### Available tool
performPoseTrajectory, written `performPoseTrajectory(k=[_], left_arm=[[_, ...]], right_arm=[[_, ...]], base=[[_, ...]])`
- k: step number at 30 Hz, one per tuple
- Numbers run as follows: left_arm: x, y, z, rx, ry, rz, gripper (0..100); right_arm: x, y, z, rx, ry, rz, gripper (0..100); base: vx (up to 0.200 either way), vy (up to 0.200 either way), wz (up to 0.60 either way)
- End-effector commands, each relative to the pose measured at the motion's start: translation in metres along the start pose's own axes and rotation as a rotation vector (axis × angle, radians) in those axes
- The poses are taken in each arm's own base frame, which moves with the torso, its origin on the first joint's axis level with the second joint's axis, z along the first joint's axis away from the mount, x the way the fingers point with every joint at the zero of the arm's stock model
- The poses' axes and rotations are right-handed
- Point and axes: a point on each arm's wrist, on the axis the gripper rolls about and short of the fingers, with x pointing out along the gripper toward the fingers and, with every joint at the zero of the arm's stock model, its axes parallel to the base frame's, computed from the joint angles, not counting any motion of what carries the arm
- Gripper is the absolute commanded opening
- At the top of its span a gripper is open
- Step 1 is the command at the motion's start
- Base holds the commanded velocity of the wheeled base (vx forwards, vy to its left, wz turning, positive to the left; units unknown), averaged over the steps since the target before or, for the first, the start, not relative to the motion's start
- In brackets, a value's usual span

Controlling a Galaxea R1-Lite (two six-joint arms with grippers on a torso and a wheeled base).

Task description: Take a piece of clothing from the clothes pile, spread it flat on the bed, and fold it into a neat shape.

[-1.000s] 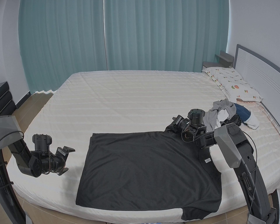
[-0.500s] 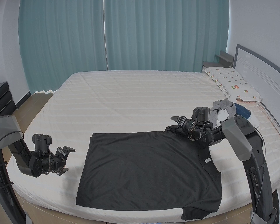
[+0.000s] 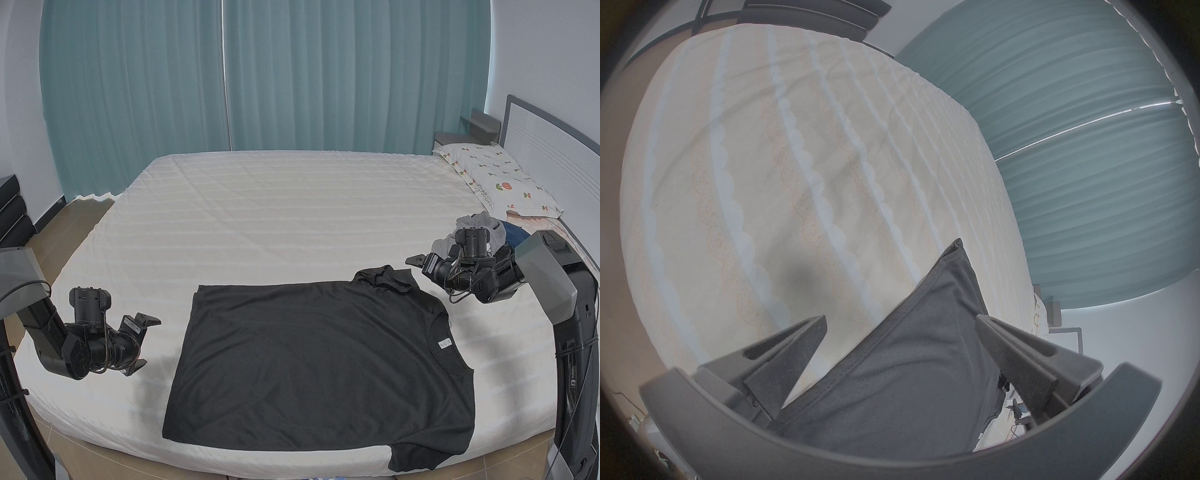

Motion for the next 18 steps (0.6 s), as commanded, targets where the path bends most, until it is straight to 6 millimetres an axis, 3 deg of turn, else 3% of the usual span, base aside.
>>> performPoseTrajectory(k=[1,9,18], left_arm=[[0.000,0.000,0.000,-0.001,-0.001,0.000,100],[0.000,0.000,0.000,-0.001,-0.001,0.000,100],[0.000,0.000,0.000,-0.001,-0.001,0.000,100]], right_arm=[[0.007,-0.023,-0.002,0.020,0.008,-0.035,100],[0.019,-0.043,-0.017,0.039,0.040,-0.063,100],[0.020,-0.044,-0.025,-0.010,0.062,-0.067,100]], base=[[0.000,0.000,0.00],[0.000,0.000,0.00],[0.000,0.000,0.00]])
